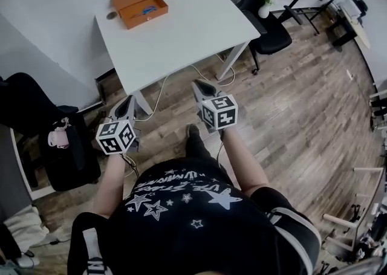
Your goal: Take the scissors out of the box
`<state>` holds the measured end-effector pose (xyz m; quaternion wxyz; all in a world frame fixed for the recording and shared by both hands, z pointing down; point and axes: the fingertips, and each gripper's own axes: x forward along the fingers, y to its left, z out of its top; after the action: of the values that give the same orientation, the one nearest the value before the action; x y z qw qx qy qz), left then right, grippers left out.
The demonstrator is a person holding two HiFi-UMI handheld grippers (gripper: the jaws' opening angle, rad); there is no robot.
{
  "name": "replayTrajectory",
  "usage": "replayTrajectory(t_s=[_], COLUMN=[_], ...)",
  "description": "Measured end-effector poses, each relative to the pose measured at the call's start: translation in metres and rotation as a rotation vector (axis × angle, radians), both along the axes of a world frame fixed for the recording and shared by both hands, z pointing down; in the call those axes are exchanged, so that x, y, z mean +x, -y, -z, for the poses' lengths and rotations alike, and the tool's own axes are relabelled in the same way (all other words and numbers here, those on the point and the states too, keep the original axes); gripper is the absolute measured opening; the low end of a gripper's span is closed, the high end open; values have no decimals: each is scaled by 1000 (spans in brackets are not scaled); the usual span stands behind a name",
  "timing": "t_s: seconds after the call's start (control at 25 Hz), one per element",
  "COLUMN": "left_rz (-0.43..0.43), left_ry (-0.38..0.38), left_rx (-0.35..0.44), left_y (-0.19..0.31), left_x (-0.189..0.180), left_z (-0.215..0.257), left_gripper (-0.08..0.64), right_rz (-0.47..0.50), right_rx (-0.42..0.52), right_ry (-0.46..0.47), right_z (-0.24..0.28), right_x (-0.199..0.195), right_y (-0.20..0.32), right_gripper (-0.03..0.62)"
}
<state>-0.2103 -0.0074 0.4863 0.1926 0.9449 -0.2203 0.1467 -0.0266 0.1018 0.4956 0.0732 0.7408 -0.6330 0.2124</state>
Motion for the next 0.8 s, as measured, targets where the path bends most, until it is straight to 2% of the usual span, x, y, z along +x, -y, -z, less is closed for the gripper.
replayTrajectory(t_s=[0.2,0.4,0.56,0.8], left_rz=[46,109,173,288], left_ry=[19,19,27,25], left_rx=[31,42,50,35], left_y=[18,30,38,45], left_x=[69,122,143,153], left_z=[10,15,12,6], left_gripper=[18,18,18,18], right_rz=[71,142,193,251], right_rx=[18,18,13,12], right_ry=[12,26,39,50], right_z=[7,3,-4,-9], right_x=[77,130,157,189], right_y=[35,58,72,83], right_gripper=[56,57,57,57])
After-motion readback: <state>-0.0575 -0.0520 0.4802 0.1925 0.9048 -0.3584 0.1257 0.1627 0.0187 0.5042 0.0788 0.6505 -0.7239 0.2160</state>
